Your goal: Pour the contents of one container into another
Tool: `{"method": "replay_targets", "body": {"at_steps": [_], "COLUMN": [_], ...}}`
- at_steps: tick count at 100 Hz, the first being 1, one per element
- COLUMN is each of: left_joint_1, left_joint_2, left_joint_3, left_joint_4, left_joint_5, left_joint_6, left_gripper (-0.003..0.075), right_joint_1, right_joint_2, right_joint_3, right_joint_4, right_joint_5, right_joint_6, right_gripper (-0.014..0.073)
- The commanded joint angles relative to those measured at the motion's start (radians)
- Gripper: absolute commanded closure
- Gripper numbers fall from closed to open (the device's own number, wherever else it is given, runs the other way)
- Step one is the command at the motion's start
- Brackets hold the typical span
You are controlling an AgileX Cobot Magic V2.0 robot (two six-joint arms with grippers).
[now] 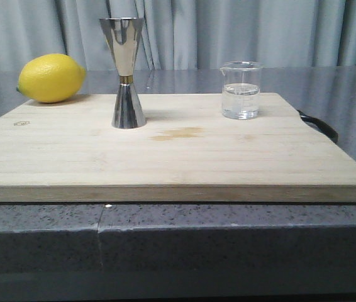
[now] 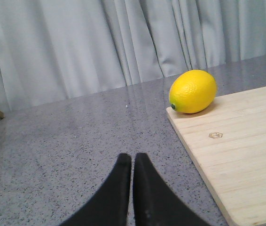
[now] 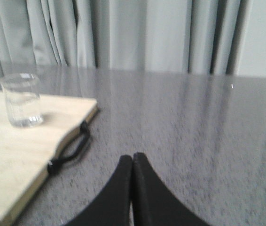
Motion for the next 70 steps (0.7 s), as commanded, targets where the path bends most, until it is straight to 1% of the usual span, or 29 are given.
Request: {"method": "replay_targets", "body": {"at_steps": [1,11,26,37,43,47,50,51,52,55,60,61,67,70], "left_joint_1": [0.004,0.004,0.004,0.004,0.004,0.004,0.004,0.004,0.004,0.004,0.004,0.004,0.002,0.001], "left_joint_2": [-0.017,-0.017,-0.017,-0.017,-0.017,-0.017,-0.017,-0.017,-0.017,-0.017,-0.017,-0.017,-0.017,-0.015], "left_joint_3": [0.036,0.036,0.036,0.036,0.036,0.036,0.036,0.036,0.036,0.036,0.03,0.026,0.006,-0.017], "left_joint_4": [-0.01,-0.01,-0.018,-0.065,-0.106,-0.149,-0.189,-0.227,-0.227,-0.301,-0.409,-0.423,-0.507,-0.511], "left_joint_5": [-0.081,-0.088,-0.121,-0.153,-0.17,-0.187,-0.198,-0.203,-0.204,-0.212,-0.225,-0.225,-0.19,-0.138], "left_joint_6": [0.003,0.003,0.003,0.003,0.003,0.001,-0.013,-0.026,-0.026,-0.071,-0.148,-0.161,-0.24,-0.249], "left_gripper": [0.0739,0.074,0.0739,0.0739,0.0739,0.0739,0.0739,0.0739,0.0739,0.0739,0.074,0.074,0.074,0.074], "right_joint_1": [-0.001,-0.001,-0.001,-0.001,-0.001,-0.001,-0.001,-0.001,-0.001,-0.001,-0.001,-0.001,-0.001,-0.001], "right_joint_2": [-0.014,-0.014,-0.014,-0.014,-0.014,-0.014,-0.014,-0.014,-0.014,-0.014,-0.014,-0.014,-0.009,-0.001], "right_joint_3": [0.021,0.021,0.021,0.021,0.021,0.021,0.02,0.02,0.02,0.02,0.01,0.005,-0.034,-0.074], "right_joint_4": [-0.015,-0.015,-0.012,-0.011,0.02,0.056,0.094,0.104,0.124,0.158,0.238,0.266,0.304,0.308], "right_joint_5": [-0.143,-0.18,-0.178,-0.18,-0.188,-0.196,-0.206,-0.209,-0.212,-0.226,-0.237,-0.229,-0.168,-0.095], "right_joint_6": [-0.012,-0.012,-0.01,-0.01,0.002,0.033,0.077,0.088,0.111,0.152,0.261,0.28,0.316,0.317], "right_gripper": [0.0661,0.0661,0.0661,0.0661,0.0661,0.0661,0.0661,0.0661,0.0661,0.0661,0.0661,0.0661,0.0661,0.0661]}}
